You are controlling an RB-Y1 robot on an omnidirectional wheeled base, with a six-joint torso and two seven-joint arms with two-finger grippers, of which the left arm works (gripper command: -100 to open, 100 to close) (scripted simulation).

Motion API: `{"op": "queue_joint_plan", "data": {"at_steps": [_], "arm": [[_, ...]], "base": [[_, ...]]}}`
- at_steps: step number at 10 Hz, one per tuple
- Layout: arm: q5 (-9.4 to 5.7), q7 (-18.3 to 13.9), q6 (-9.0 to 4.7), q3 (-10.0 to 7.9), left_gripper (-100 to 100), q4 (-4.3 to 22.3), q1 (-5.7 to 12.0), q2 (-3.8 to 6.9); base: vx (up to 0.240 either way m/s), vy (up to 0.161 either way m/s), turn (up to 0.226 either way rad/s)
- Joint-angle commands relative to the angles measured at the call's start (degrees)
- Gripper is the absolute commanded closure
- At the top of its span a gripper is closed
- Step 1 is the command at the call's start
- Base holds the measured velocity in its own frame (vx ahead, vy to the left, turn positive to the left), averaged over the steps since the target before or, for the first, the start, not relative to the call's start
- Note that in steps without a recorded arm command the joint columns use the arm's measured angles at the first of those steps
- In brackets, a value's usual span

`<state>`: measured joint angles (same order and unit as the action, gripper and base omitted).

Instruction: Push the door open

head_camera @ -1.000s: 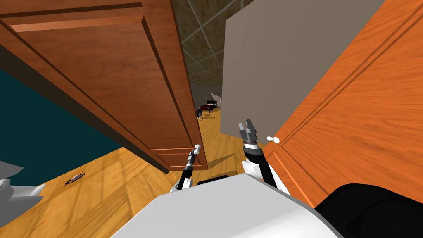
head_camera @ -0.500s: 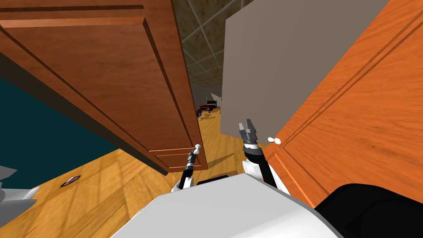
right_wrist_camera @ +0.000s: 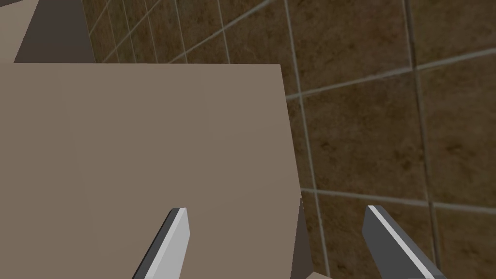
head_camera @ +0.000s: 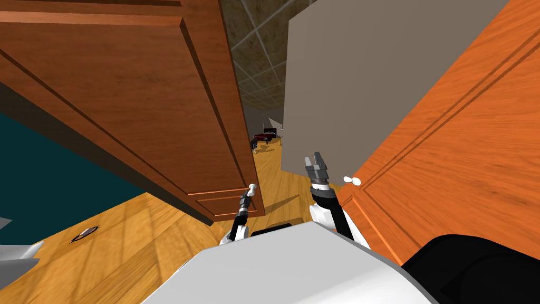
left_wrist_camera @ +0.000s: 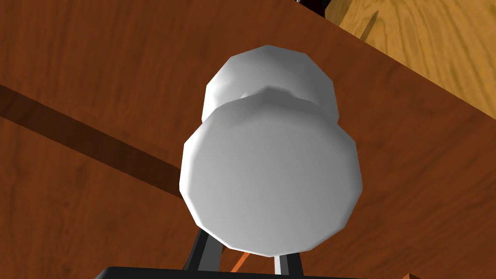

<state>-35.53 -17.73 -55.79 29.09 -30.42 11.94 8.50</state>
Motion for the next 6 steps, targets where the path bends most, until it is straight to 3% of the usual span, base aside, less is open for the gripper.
{"op": "queue_joint_plan", "data": {"at_steps": [1, 3, 6], "arm": [[-0.04, 0.3, -0.03, -0.12, 100, -2.5, -0.05, 0.13], [-2.45, -3.4, -0.04, 0.42, 100, -2.1, 0.37, -0.50], [-2.45, -4.4, -0.04, 0.42, 100, -2.0, 0.37, -0.50]], "base": [[0.008, -0.001, -0.001], [0.034, -0.002, -0.008], [0.021, -0.005, -0.004]]}}
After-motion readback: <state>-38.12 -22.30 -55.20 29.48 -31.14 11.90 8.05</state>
